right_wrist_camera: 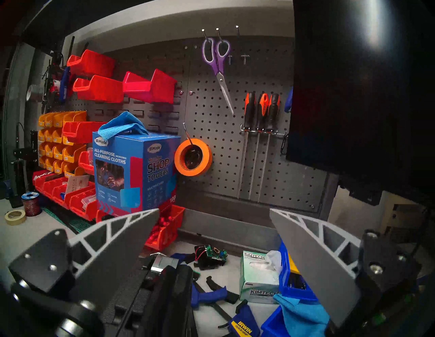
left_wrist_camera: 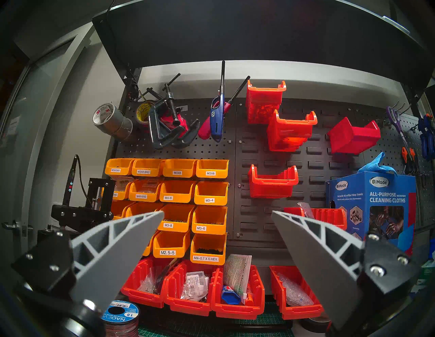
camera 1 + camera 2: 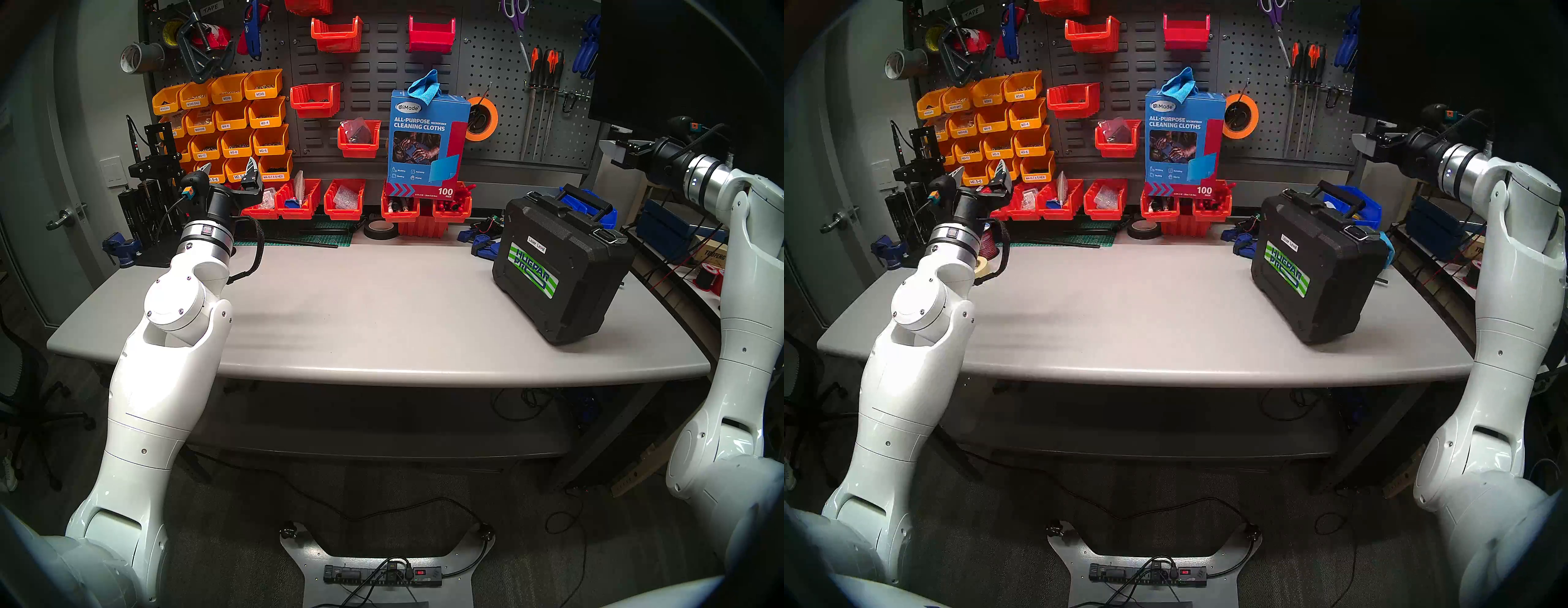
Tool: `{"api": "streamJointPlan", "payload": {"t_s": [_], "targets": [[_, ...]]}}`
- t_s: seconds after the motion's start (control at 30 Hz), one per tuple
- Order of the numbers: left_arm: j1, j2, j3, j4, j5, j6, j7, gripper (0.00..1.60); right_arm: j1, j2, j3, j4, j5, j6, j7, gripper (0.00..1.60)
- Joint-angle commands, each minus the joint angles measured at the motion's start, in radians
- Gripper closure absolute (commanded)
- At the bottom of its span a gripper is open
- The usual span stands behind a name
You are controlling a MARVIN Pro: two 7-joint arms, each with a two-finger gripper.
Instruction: Open the tool box
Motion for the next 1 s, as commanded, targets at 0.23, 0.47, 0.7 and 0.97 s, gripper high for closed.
{"api": "streamJointPlan", "payload": {"t_s": [0.23, 0.47, 0.7, 0.97], "targets": [[-0.009, 0.000, -0.001, -0.009, 0.000, -0.001, 0.000, 0.00, -0.114, -0.059, 0.007, -0.104, -0.021, 0.021, -0.043, 0.00], [-0.009, 0.000, -0.001, -0.009, 0.000, -0.001, 0.000, 0.00, -0.161, -0.046, 0.025, -0.148, -0.039, 0.027, -0.044, 0.00], [-0.009, 0.000, -0.001, -0.009, 0.000, -0.001, 0.000, 0.00, -0.189, -0.017, 0.044, -0.184, -0.047, 0.069, -0.027, 0.00], [-0.009, 0.000, -0.001, -0.009, 0.000, -0.001, 0.000, 0.00, -0.201, 0.010, 0.061, -0.194, -0.049, 0.103, 0.001, 0.00]]}}
